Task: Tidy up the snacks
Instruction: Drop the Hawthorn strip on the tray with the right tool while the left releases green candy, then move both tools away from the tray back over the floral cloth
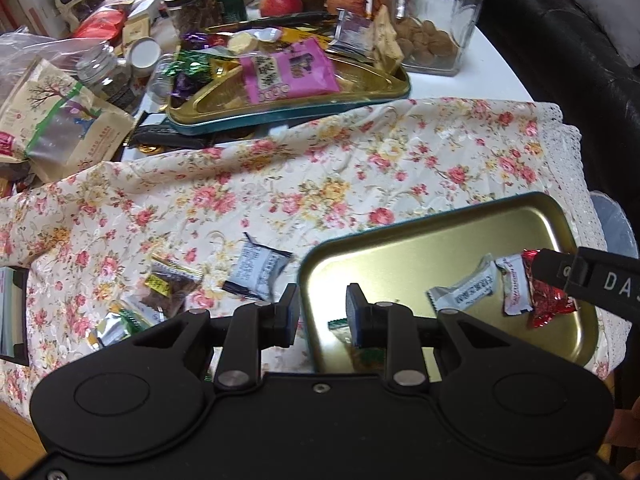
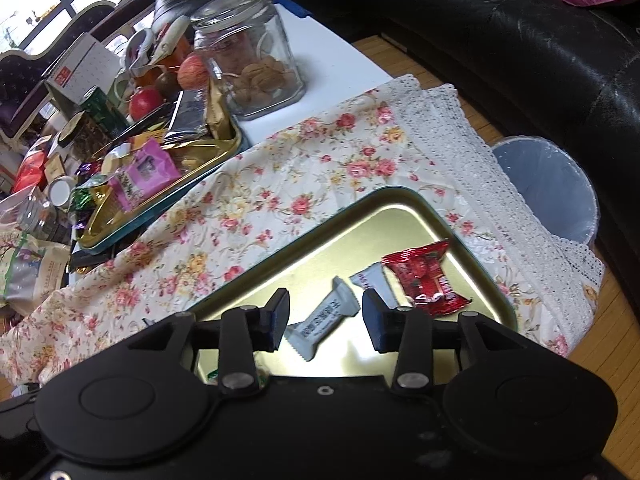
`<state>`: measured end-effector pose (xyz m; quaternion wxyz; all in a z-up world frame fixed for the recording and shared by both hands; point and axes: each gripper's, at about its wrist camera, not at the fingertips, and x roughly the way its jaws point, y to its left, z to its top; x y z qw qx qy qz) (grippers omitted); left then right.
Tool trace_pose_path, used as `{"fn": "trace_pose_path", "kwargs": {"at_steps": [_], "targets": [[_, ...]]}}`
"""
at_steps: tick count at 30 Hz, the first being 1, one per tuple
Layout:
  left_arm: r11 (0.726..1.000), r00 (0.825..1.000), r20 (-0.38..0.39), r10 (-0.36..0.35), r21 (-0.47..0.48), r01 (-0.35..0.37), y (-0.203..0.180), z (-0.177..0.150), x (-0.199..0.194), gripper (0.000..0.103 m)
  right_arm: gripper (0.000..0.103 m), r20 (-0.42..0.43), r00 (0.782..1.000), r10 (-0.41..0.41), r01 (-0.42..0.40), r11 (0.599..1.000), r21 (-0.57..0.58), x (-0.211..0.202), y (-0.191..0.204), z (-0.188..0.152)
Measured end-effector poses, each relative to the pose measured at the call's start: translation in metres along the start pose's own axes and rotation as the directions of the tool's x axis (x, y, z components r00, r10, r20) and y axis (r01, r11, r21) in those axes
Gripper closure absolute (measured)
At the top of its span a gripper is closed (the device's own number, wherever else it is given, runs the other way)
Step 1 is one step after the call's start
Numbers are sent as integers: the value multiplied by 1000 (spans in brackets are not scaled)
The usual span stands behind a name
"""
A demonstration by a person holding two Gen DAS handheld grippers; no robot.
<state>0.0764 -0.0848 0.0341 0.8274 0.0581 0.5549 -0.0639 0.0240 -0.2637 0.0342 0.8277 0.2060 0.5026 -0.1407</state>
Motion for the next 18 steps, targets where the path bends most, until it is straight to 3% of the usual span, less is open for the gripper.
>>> {"fn": "trace_pose_path", "kwargs": {"at_steps": [7,9,11,18], "targets": [[996,999,20,41,-78,-40,49,2,-8,67,53,-22,999,44,-45,997,-61,2,49,-5],[993,998,28,63,-99,-60,65,2,-11,64,51,-33,998,60,-62,995,-79,5,64,-8],[988,995,43,89,-127,-83,82,2,-15,52,51,-42,997,67,-71,993,-98,8,80,-13],[965,982,93,167,-220,-143,137,2,-32,51,48,-53,995,88,-96,980,-176,17,131,-28]]}}
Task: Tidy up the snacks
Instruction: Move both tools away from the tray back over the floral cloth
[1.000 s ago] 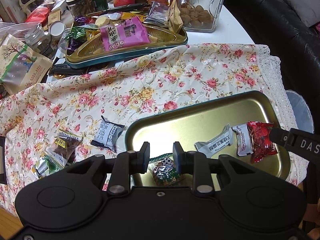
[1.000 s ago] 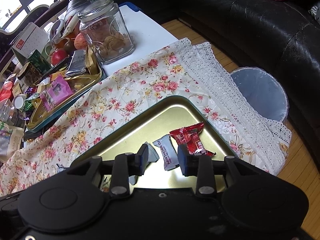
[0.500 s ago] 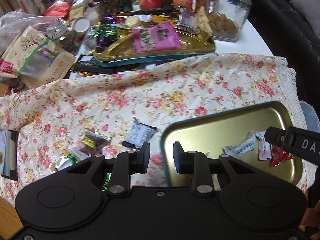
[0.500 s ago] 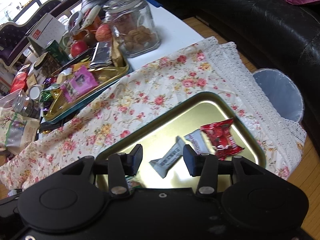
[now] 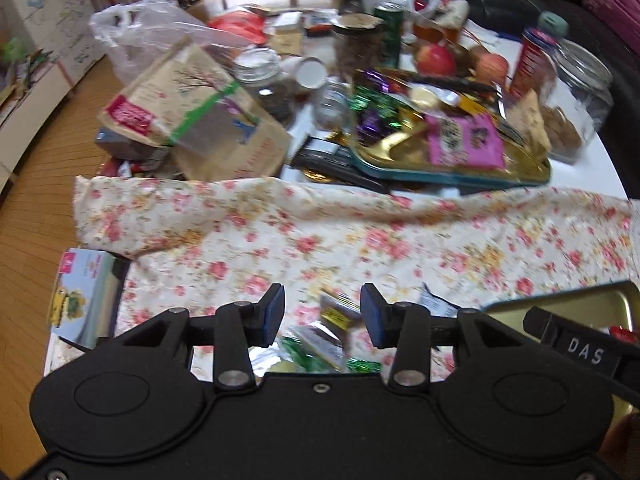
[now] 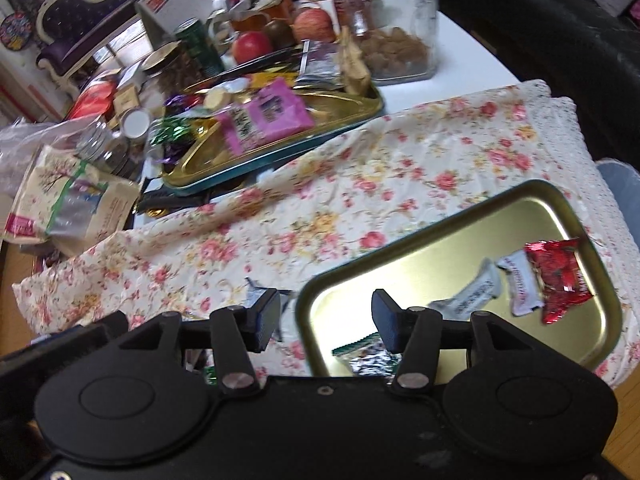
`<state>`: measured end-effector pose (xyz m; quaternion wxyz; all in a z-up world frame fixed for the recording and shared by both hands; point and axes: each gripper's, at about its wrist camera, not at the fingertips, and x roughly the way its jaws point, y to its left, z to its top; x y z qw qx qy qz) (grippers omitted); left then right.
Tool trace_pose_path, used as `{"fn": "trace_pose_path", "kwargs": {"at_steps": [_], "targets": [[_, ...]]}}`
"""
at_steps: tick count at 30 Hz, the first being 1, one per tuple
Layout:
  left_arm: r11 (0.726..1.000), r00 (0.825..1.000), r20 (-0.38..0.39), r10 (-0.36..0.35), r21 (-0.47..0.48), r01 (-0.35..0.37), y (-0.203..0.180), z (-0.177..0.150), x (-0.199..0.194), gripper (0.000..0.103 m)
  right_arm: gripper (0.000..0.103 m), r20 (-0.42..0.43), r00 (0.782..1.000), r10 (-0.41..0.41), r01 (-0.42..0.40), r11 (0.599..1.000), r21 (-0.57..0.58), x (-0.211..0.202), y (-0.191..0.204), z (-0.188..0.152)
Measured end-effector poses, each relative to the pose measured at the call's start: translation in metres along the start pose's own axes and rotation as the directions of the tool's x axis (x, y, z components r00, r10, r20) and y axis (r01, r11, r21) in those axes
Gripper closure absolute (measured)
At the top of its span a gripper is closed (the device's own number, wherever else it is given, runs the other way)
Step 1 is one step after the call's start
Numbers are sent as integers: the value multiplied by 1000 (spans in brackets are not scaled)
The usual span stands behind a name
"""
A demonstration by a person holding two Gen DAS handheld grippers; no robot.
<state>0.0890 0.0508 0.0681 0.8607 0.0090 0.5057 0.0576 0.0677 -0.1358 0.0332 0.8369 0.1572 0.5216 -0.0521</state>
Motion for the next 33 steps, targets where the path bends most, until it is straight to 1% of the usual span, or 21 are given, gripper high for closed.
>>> {"fn": "trace_pose_path", "kwargs": {"at_steps": [3,5,7,10,13,18,21,24,27,28,33], "targets": [[999,1000,14,8,-37,-7,21,4,-3,51,46,28,1000,-5,5,1000,-29,5,19,-5],[999,999,29,20,-48,-19,32,5,-5,51,42,58,998,-8,10,999,-43,10,31,-8],[998,998,42,41,-51,-39,41,5,-6,51,41,81,997,-9,14,998,-57,14,42,-11],[996,997,43,67,-64,-65,55,5,-5,51,41,86,996,-3,11,996,-85,26,57,-12],[994,997,31,70,-91,-67,69,6,-2,51,41,86,996,-1,9,995,-96,38,68,-12],[988,998,2,67,-137,-67,91,8,1,51,41,18,1000,23,-22,996,-91,67,84,-12],[985,998,-5,64,-157,-64,101,10,0,51,41,-5,1000,28,-29,995,-100,81,91,-15],[983,999,-5,53,-178,-53,109,14,-2,51,43,-6,1000,5,-6,994,-106,90,98,-17],[980,999,-5,43,-194,-43,116,17,-3,51,46,-28,1000,-8,5,995,-97,98,100,-18],[980,999,-6,39,-197,-40,117,17,-3,51,47,-40,999,0,-4,996,-88,100,100,-18],[977,1000,-16,24,-213,-27,121,18,-3,51,47,-100,992,71,-74,997,-32,107,104,-24]]}}
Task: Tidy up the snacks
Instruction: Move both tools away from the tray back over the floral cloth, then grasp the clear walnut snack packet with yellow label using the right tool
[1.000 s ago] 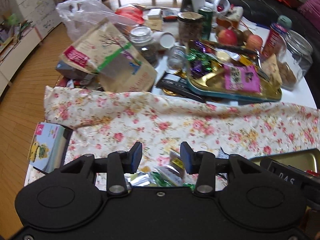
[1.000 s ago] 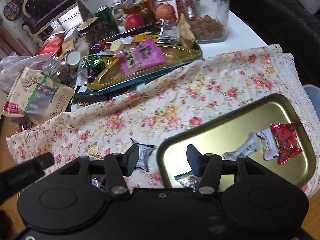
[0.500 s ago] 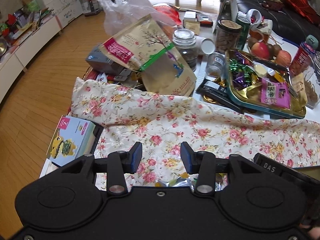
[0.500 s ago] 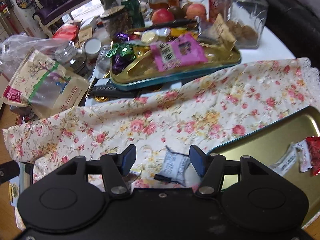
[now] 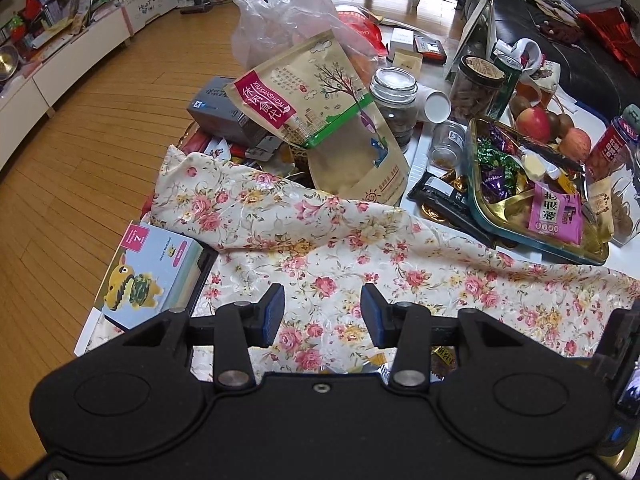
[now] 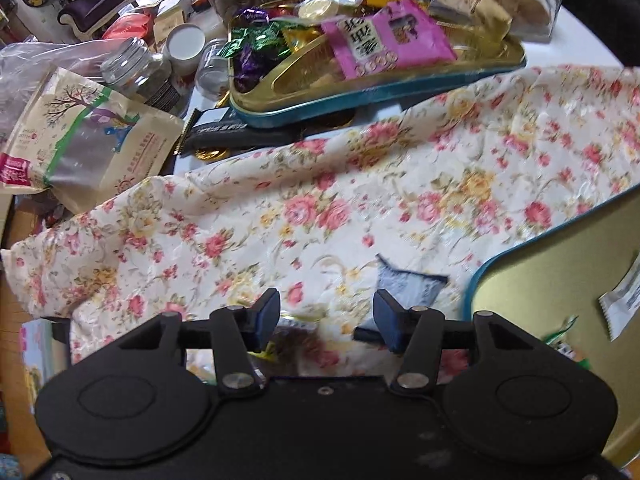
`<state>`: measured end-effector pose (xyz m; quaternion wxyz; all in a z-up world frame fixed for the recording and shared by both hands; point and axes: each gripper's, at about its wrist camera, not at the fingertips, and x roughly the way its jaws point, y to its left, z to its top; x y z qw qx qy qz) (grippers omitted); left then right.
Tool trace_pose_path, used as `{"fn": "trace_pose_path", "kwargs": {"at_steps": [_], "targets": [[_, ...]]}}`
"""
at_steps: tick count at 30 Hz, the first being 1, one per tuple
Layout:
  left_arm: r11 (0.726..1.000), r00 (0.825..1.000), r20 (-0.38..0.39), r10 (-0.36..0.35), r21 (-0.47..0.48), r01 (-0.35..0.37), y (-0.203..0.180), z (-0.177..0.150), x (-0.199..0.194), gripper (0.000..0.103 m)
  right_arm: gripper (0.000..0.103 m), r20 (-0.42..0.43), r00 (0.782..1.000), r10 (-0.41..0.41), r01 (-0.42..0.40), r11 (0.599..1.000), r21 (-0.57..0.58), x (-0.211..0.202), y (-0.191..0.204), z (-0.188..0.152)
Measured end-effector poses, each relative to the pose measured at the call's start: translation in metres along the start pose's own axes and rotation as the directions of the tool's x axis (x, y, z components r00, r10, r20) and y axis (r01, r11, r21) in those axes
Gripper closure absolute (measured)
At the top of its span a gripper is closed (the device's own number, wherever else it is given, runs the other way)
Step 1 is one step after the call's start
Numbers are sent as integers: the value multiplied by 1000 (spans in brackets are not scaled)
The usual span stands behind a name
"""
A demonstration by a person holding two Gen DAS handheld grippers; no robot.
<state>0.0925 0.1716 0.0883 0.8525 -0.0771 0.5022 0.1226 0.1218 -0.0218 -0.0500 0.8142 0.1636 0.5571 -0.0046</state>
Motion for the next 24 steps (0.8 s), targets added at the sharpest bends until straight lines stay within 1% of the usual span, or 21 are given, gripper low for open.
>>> {"fn": "trace_pose_path", "kwargs": {"at_steps": [3,6,10,12,18,21,24], "targets": [[1000,1000,1,2,1,-2,0,-1,0,51,47,-33,999,24,-24,1000,8,7,7,-5],[1000,1000,-3,1,1,-1,0,-1,1,51,47,-65,997,29,-28,1000,8,17,17,-11],[1000,1000,-8,4,2,-4,-1,-1,2,51,47,-88,994,72,-72,997,5,24,29,-17],[1000,1000,-13,2,4,-2,-2,-2,3,51,47,-101,992,77,-78,997,0,28,35,-19],[1000,1000,-25,-5,13,5,-7,-3,5,51,47,-70,997,35,-39,998,-56,38,54,-25],[1000,1000,-26,-3,12,4,-7,-3,5,51,47,-61,998,30,-32,999,-44,45,56,-27],[1000,999,-32,-7,6,8,-6,-3,6,51,50,-41,999,10,-12,999,-43,50,57,-27]]}}
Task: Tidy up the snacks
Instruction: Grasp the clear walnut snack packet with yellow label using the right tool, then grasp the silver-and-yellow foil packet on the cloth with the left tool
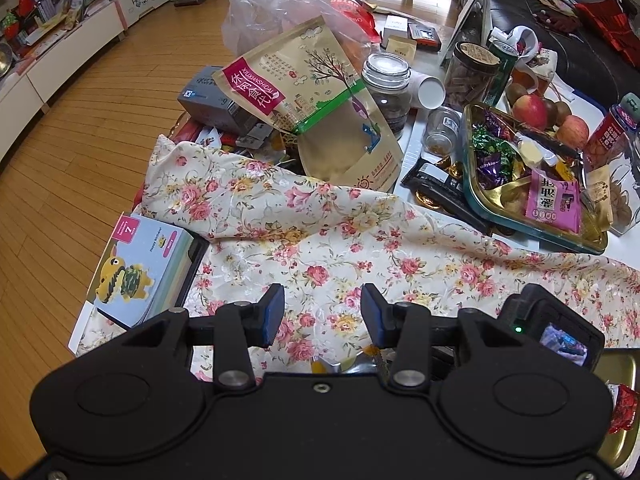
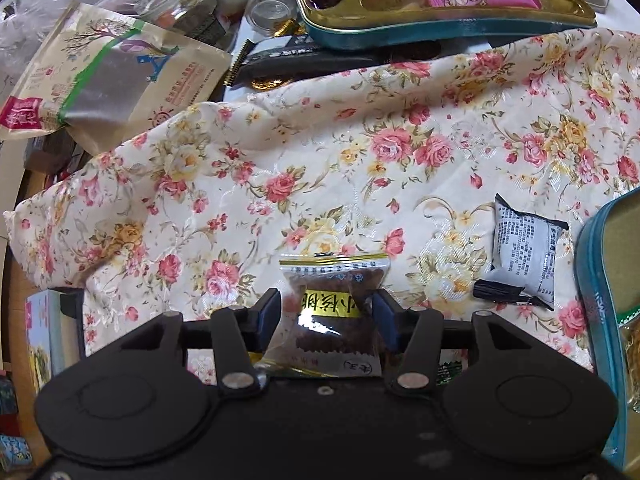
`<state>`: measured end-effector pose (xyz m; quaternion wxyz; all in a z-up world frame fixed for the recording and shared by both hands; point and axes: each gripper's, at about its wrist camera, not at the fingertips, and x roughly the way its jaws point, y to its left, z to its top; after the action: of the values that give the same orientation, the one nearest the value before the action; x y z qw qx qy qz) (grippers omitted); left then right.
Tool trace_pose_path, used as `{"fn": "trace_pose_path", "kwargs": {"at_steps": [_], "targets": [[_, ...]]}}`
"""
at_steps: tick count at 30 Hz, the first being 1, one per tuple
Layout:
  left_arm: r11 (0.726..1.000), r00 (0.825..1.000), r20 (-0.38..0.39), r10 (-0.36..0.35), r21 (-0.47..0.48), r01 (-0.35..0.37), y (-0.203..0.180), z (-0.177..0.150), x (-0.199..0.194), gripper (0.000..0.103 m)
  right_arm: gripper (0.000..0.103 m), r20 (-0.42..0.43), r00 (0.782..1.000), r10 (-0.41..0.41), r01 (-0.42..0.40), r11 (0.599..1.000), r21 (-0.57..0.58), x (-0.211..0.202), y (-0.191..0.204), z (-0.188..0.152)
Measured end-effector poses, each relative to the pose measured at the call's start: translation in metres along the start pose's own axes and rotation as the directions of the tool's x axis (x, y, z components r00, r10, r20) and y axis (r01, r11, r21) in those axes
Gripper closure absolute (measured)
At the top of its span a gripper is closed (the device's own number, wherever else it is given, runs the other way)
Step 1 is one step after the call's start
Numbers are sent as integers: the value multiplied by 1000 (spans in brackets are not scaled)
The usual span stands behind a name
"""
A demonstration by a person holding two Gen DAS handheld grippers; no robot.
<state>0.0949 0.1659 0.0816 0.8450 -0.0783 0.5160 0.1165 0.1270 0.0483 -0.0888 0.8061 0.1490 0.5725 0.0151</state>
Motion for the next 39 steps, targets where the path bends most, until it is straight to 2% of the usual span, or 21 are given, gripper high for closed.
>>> {"fn": "trace_pose_path", "kwargs": {"at_steps": [4,8,11,13,15,16,20,25,31,39], "targets": [[1000,1000,-2,2,-2,-2,1,0,1,51,51,16,999,-35,36,999,-36,3,8,-1],[1000,1000,-5,2,-2,-2,1,0,2,51,45,34,996,-87,91,982,-167,7,28,-9],[1000,1000,-6,3,-4,-3,1,0,2,51,44,65,990,-123,135,965,-225,10,38,-17],[1000,1000,-5,6,-8,-6,1,0,3,51,45,80,988,-129,144,960,-241,11,39,-20],[1000,1000,-3,7,-11,-7,3,0,3,51,50,89,986,-137,155,957,-243,11,40,-21],[1000,1000,-2,8,-11,-8,3,0,3,51,57,95,987,-128,148,957,-248,10,40,-21],[1000,1000,3,12,-12,-12,6,2,2,51,60,84,992,-97,114,966,-231,8,36,-19],[1000,1000,6,14,-22,-14,15,4,4,51,60,44,998,50,-42,985,-170,-9,30,-12],[998,1000,10,27,-48,-27,28,7,5,51,60,44,979,201,-193,970,-149,-44,29,-2],[999,999,-12,46,-8,-46,29,-1,15,51,60,64,974,217,-204,964,-169,-89,2,7]]}}
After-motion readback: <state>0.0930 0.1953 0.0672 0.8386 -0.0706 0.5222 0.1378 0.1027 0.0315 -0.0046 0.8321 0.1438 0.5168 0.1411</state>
